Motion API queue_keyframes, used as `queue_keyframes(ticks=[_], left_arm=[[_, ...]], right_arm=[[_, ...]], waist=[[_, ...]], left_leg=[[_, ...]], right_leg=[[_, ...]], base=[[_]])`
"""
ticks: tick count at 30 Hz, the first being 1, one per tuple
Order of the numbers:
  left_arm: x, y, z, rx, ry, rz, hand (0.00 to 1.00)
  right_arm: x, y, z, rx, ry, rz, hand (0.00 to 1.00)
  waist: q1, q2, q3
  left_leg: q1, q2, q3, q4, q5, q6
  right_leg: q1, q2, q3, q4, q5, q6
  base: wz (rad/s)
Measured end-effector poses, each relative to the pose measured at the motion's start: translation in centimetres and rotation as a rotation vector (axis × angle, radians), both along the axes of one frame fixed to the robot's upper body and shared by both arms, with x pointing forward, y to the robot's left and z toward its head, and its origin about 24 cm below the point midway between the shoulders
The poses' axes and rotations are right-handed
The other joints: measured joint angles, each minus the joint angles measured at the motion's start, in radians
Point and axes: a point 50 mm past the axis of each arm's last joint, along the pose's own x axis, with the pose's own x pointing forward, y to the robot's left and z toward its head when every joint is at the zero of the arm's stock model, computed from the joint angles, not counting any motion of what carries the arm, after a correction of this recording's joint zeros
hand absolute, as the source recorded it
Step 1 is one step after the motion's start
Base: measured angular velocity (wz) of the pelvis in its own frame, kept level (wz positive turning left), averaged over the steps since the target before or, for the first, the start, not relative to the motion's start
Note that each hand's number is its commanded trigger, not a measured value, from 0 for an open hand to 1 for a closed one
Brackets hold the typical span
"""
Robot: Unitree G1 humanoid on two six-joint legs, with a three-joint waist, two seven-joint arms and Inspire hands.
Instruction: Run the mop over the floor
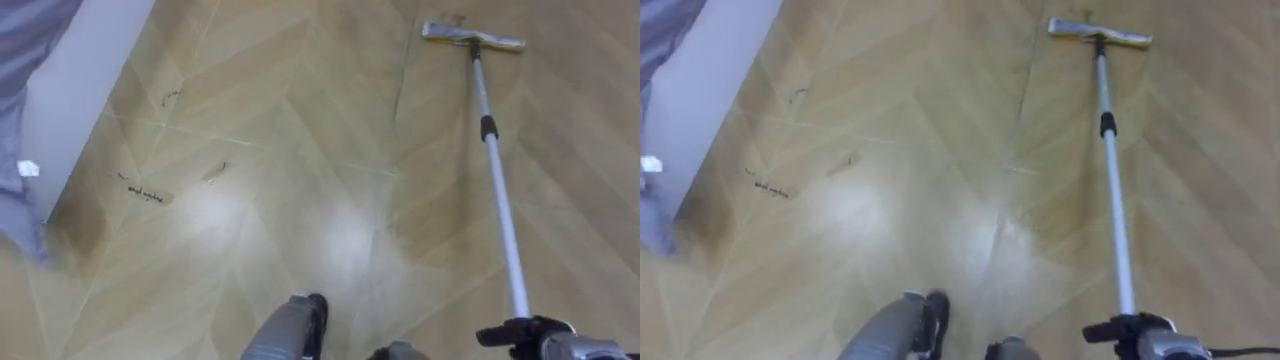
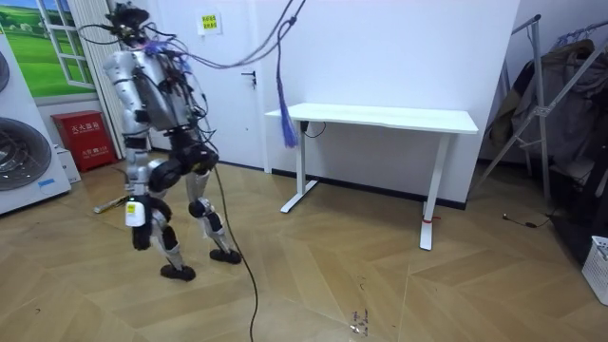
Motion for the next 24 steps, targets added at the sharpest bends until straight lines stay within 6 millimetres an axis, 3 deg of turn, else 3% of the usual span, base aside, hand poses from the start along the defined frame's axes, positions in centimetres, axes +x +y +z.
queue_keyframes(ticks=[1,2,3,4,6,7,9,11,12,13,14,15,17,19,21,22,23,24], left_arm=[[0.3,-0.1,0.0,-0.013,-0.003,-0.007,0.00],[0.6,-0.2,0.0,-0.018,-0.007,-0.011,0.00],[1.2,-0.3,0.1,-0.025,-0.020,-0.021,0.00],[1.7,-0.5,0.1,-0.027,-0.033,-0.027,0.00],[1.8,-0.6,0.1,-0.024,-0.039,-0.044,0.00],[1.8,-0.7,0.1,-0.026,-0.039,-0.050,0.00],[1.7,-0.9,0.0,-0.027,-0.033,-0.063,0.00],[1.5,-1.0,0.0,-0.025,-0.022,-0.078,0.00],[0.9,-0.8,-0.1,-0.022,-0.008,-0.072,0.00],[0.0,-1.0,-0.3,-0.022,0.024,-0.068,0.00],[-0.4,-1.1,-0.4,-0.021,0.039,-0.070,0.00],[-1.3,-1.4,-0.5,-0.025,0.068,-0.064,0.00],[-1.7,-1.4,-0.6,-0.025,0.096,-0.051,0.00],[-1.2,-1.4,-0.5,-0.030,0.091,-0.037,0.00],[-0.7,-1.5,-0.5,-0.035,0.072,-0.025,0.00],[-0.7,-1.5,-0.5,-0.031,0.074,-0.036,0.00],[-0.6,-1.5,-0.4,-0.029,0.071,-0.042,0.00],[-0.4,-1.5,-0.4,-0.030,0.065,-0.043,0.00]], right_arm=[[-1.9,-0.6,-0.4,-0.003,0.045,-0.011,1.00],[-2.8,-0.9,-0.5,-0.010,0.072,-0.015,1.00],[-4.9,-1.6,-0.7,-0.035,0.138,-0.018,1.00],[-6.9,-2.0,-0.9,-0.058,0.200,-0.023,1.00],[-9.2,-2.1,-1.2,-0.079,0.258,-0.020,1.00],[-10.0,-1.9,-1.4,-0.082,0.278,-0.024,1.00],[-11.0,-1.4,-1.7,-0.076,0.299,-0.026,1.00],[-11.7,-0.5,-2.2,-0.051,0.314,-0.029,1.00],[-12.1,0.1,-2.4,-0.032,0.321,-0.036,1.00],[-13.1,0.4,-2.6,-0.019,0.342,-0.041,1.00],[-13.5,0.5,-2.6,-0.017,0.350,-0.042,1.00],[-13.8,0.6,-2.7,-0.015,0.360,-0.041,1.00],[-13.7,0.9,-2.8,-0.007,0.365,-0.024,1.00],[-13.2,1.0,-2.8,0.001,0.360,-0.015,1.00],[-11.6,0.8,-2.6,-0.009,0.341,-0.003,1.00],[-9.7,0.4,-2.3,-0.028,0.319,0.011,1.00],[-8.5,0.2,-2.0,-0.039,0.302,0.021,1.00],[-5.6,-0.3,-1.3,-0.062,0.245,0.045,1.00]], waist=[[-0.001,0.001,-0.0007],[-0.001,0.002,-0.0003],[-0.010,0.012,-0.0046],[-0.024,0.034,-0.0099],[-0.031,0.070,-0.0123],[-0.045,0.090,-0.0082],[-0.078,0.113,-0.0155],[-0.084,0.119,-0.0155],[-0.091,0.117,-0.0146],[-0.103,0.108,-0.0197],[-0.104,0.107,-0.0227],[-0.100,0.107,-0.0227],[-0.104,0.101,-0.0187],[-0.110,0.085,-0.0081],[-0.102,0.075,-0.0032],[-0.091,0.070,-0.0001],[-0.081,0.063,0.0035],[-0.067,0.043,0.0136]], left_leg=[[0.019,-0.012,0.016,0.007,-0.020,0.028],[0.030,-0.021,0.020,0.008,-0.030,0.037],[0.050,-0.042,0.022,0.013,-0.053,0.051],[0.071,-0.053,0.016,0.022,-0.079,0.064],[0.106,-0.054,0.005,0.023,-0.114,0.070],[0.129,-0.054,0.003,0.010,-0.127,0.073],[0.152,-0.054,0.003,-0.018,-0.135,0.075],[0.183,-0.052,0.003,-0.043,-0.140,0.068],[0.207,-0.050,0.004,-0.055,-0.154,0.060],[0.225,-0.048,0.002,-0.058,-0.168,0.048],[0.238,-0.044,0.002,-0.061,-0.176,0.041],[0.261,-0.029,0.000,-0.063,-0.190,0.024],[0.277,-0.015,-0.016,-0.046,-0.203,0.002],[0.273,0.000,-0.027,0.023,-0.217,-0.024],[0.240,0.013,-0.022,0.137,-0.215,-0.034],[0.193,0.031,-0.022,0.242,-0.190,-0.065],[0.171,0.039,-0.020,0.294,-0.170,-0.076],[0.123,0.040,-0.019,0.376,-0.118,-0.085]], right_leg=[[0.008,-0.020,0.004,0.025,-0.001,0.006],[0.005,-0.028,0.004,0.055,0.007,0.020],[-0.015,-0.045,0.008,0.129,0.042,0.054],[-0.034,-0.049,0.021,0.206,0.097,0.069],[-0.075,-0.035,0.041,0.266,0.126,0.075],[-0.123,-0.032,0.045,0.265,0.124,0.073],[-0.192,-0.035,0.048,0.174,0.125,0.072],[-0.225,-0.042,0.044,-0.004,0.160,0.056],[-0.232,-0.042,0.043,-0.119,0.226,0.053],[-0.221,-0.040,0.034,-0.144,0.280,0.051],[-0.210,-0.033,0.031,-0.149,0.297,0.046],[-0.187,-0.012,0.029,-0.153,0.301,0.025],[-0.168,-0.004,0.020,-0.140,0.285,0.011],[-0.153,-0.001,-0.004,-0.095,0.231,-0.018],[-0.147,0.011,-0.010,-0.052,0.184,-0.018],[-0.148,0.024,-0.012,-0.022,0.162,-0.030],[-0.150,0.030,-0.008,-0.007,0.152,-0.035],[-0.156,0.036,0.007,0.020,0.134,-0.040]], base=[[0.18],[0.14],[0.19],[0.17],[-0.10],[-0.18],[-0.04],[-0.07],[0.00],[0.00],[-0.13],[-0.28],[-0.10],[0.21],[0.10],[-0.13],[-0.26],[-0.15]])
